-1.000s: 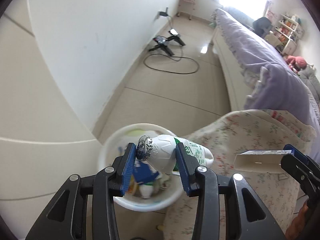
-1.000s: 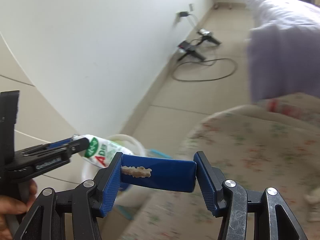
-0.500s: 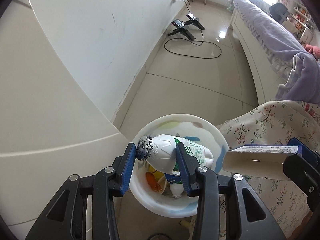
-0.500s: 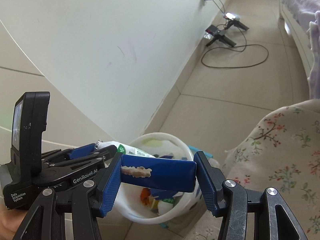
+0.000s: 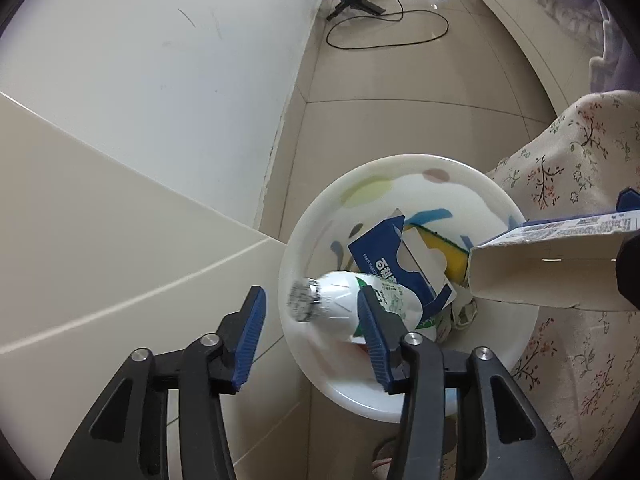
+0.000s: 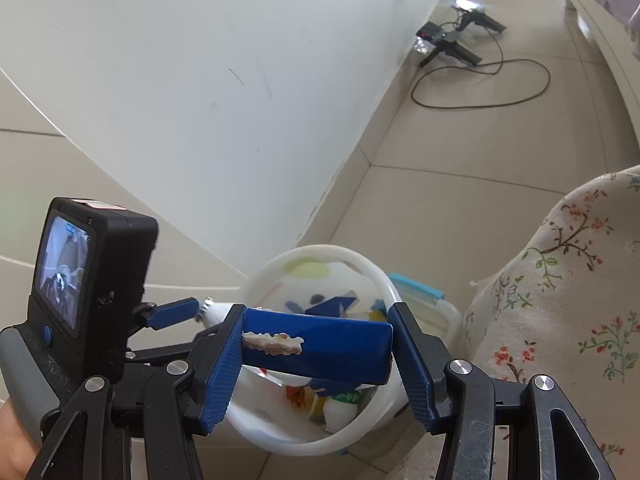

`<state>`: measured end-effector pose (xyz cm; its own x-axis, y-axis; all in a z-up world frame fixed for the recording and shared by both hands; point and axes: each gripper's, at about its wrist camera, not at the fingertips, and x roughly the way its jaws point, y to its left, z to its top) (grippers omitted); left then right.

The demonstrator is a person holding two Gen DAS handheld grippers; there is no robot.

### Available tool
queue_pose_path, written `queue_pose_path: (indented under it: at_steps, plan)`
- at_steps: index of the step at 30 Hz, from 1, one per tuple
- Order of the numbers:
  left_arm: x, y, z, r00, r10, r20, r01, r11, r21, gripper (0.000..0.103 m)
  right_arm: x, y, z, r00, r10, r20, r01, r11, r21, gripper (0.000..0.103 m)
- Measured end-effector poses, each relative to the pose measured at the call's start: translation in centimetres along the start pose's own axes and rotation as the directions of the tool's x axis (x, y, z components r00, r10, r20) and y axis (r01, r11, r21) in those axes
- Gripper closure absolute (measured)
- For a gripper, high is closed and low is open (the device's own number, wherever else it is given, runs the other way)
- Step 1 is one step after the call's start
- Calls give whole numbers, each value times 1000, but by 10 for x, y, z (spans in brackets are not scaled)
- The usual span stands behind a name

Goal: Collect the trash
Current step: 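Carry both items to the bucket and release them inside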

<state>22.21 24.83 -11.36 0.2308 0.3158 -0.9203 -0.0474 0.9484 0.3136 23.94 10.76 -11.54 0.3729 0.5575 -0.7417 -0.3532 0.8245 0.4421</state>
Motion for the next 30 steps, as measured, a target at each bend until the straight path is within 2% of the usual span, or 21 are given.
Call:
queue_pose_path:
  at_steps: [1,3,8,16,18,21,24,30]
  plan:
    - [-2,0,0,1000,11,7,-11,1000,3,37,-1,-1,0,1000,1,0,-1,1000,1,42]
    - [-6,3,2,1000,1,21,-1,1000,-8,34,0,-3,0,1000,5,-1,-5,1000,5,42]
    - [-25,24,5,996,-53,67,59,994,-94,34,4,0,-2,1000,15,-10,-15,1000,-2,42]
    - [-42,52,3,993,-58,101,78,975,-209,34,32,15,-6,998,37,-46,-36,999,12,42]
    - [-46,55,2,992,-61,109,84,971,-223,34,41,20,-8,997,52,-60,-51,999,10,41]
    - [-49,60,1,993,-24,115,52,968,-245,34,60,24,-12,992,89,-86,-85,995,46,40]
    - [-49,67,0,990,-83,116,113,952,-284,34,80,26,-20,981,117,-155,-104,991,89,34]
    - [-51,60,1,991,-67,117,96,960,-263,34,73,19,-27,983,92,-157,-74,991,116,33]
